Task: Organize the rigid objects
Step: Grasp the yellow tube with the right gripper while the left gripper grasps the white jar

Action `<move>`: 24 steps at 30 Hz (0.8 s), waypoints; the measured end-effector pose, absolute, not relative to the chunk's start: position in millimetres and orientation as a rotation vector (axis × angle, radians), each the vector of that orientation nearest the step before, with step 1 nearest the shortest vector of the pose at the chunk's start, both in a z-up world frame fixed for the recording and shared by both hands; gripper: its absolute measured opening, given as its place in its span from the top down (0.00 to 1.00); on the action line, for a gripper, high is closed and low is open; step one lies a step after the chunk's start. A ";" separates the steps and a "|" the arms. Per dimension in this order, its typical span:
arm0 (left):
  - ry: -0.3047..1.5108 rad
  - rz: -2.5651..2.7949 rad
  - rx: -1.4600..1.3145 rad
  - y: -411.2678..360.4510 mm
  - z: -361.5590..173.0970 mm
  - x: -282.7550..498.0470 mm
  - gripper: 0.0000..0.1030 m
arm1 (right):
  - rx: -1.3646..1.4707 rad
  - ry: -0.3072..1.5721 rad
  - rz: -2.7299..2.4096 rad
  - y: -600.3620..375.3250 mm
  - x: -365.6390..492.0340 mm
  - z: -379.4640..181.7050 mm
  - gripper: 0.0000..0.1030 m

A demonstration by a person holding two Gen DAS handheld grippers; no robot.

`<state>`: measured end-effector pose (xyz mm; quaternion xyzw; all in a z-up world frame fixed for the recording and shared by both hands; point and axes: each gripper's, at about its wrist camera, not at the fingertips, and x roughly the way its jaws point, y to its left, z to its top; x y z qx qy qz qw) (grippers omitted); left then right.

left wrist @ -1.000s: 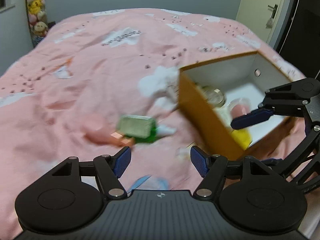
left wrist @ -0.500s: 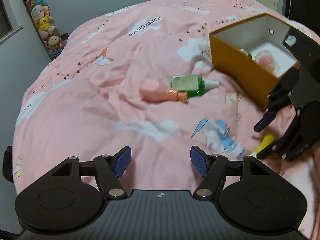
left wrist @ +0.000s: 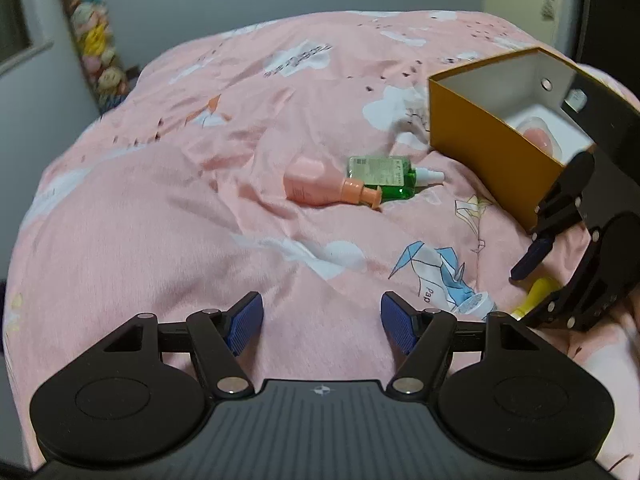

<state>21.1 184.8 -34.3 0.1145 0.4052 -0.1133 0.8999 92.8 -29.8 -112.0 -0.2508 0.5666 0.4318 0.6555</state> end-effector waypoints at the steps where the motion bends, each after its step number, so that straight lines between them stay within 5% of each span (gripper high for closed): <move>1: 0.836 -0.238 0.255 182.6 -33.7 21.1 0.22 | -0.577 1.284 0.982 -27.4 94.2 -113.6 0.48; 8: 0.828 -0.253 0.267 177.9 -24.4 24.9 0.22 | -0.621 1.309 1.014 -16.0 95.3 -123.7 0.55; 10: 0.834 -0.257 0.263 178.1 -23.2 26.3 0.22 | -0.620 1.319 1.028 -12.3 93.8 -127.1 0.66; 16: 0.838 -0.277 0.270 174.7 -21.0 26.3 0.22 | -0.632 1.305 1.063 -6.7 88.2 -132.1 0.77; 24: 0.849 -0.331 0.285 160.4 -20.1 27.2 0.22 | -0.575 1.292 1.044 -21.4 92.0 -119.4 0.78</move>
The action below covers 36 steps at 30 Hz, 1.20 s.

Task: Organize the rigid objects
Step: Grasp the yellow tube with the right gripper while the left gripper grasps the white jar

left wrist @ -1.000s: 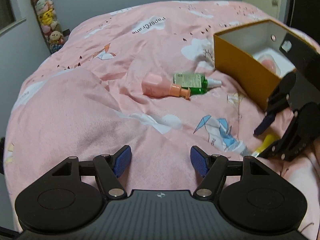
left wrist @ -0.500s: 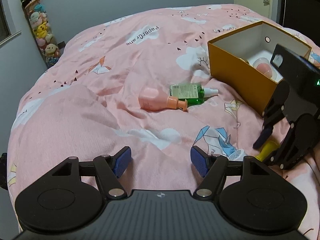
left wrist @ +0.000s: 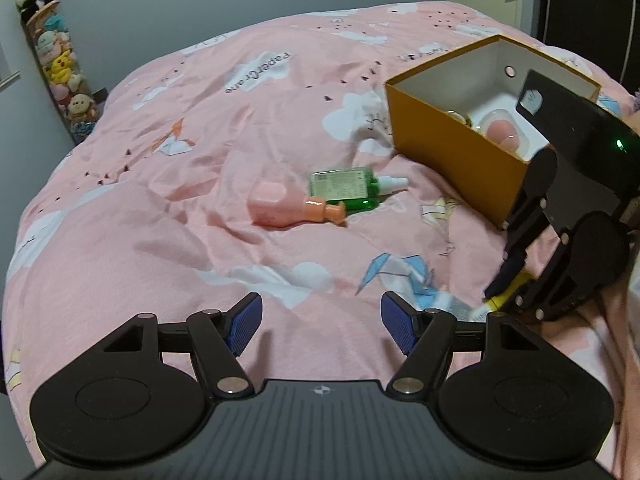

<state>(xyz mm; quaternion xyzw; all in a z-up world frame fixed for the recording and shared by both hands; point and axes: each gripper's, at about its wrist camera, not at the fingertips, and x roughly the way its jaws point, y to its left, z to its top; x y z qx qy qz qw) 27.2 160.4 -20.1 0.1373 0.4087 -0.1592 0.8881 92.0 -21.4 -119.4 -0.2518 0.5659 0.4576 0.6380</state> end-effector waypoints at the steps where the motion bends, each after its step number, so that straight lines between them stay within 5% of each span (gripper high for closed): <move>1: 0.852 -0.337 0.285 157.4 -20.0 27.5 0.21 | -0.572 1.285 1.035 -23.3 93.8 -115.9 0.78; 23: 1.042 -0.496 0.395 56.2 -75.1 32.1 0.26 | -0.574 1.207 0.904 -46.3 101.7 -112.2 0.78; 36: 1.081 -0.344 0.453 36.1 -104.0 35.6 0.57 | -0.644 1.172 0.986 -40.1 94.5 -113.7 0.71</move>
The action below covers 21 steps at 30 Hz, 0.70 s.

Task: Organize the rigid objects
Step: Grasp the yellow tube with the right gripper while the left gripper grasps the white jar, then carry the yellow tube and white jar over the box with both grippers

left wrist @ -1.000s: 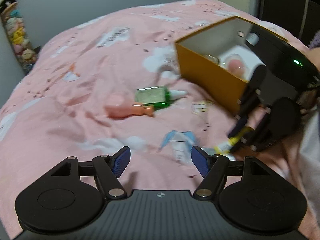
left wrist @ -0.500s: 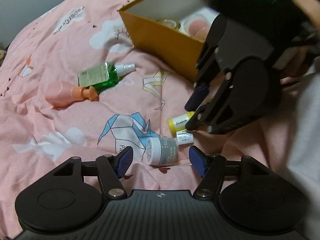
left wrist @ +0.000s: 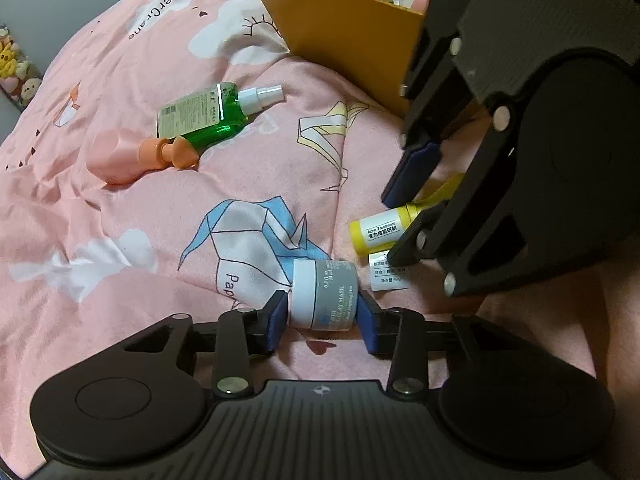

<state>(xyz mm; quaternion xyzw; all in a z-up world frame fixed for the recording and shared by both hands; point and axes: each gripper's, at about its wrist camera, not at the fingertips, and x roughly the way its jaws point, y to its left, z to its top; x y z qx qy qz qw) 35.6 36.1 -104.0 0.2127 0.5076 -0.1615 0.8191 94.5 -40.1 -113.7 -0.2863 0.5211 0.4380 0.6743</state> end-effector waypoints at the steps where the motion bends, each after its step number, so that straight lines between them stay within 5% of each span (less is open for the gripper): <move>1: 1.082 -0.339 0.458 35.1 -105.4 35.6 0.57 | -0.656 1.169 0.996 -38.0 93.9 -114.4 0.69; 21: 1.007 -0.279 0.404 38.5 -90.0 29.6 0.63 | -0.603 1.106 0.923 -47.6 84.0 -92.4 0.80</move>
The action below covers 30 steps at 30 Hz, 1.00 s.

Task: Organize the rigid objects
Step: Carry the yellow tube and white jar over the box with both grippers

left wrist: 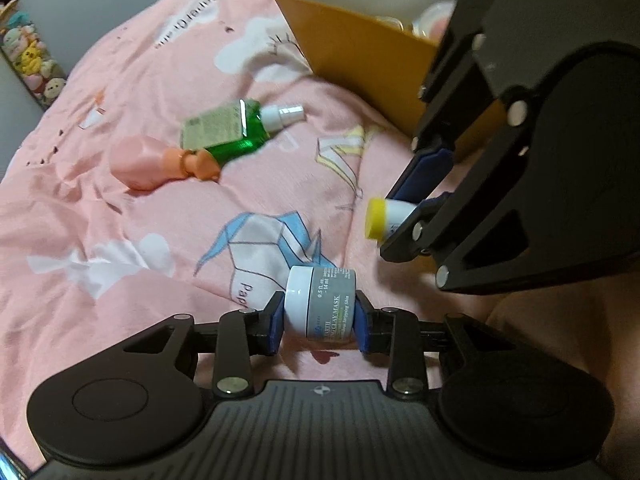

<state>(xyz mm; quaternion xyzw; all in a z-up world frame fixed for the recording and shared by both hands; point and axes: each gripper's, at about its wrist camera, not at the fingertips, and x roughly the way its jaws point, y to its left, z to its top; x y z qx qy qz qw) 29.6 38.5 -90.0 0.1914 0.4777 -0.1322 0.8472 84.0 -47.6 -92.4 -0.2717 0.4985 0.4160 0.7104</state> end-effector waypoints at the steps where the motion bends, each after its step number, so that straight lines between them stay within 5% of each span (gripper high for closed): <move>1: 0.997 -0.274 0.394 39.6 -86.6 28.8 0.63 | -0.594 1.089 0.916 -50.7 82.5 -87.7 0.80; 15: 0.891 -0.177 0.176 57.7 -29.9 40.5 0.63 | -0.313 0.911 0.870 -84.6 91.4 -20.8 0.80; 30: 0.762 -0.360 0.171 -9.5 24.5 74.5 0.63 | -0.105 0.750 0.586 -175.2 126.1 42.9 0.80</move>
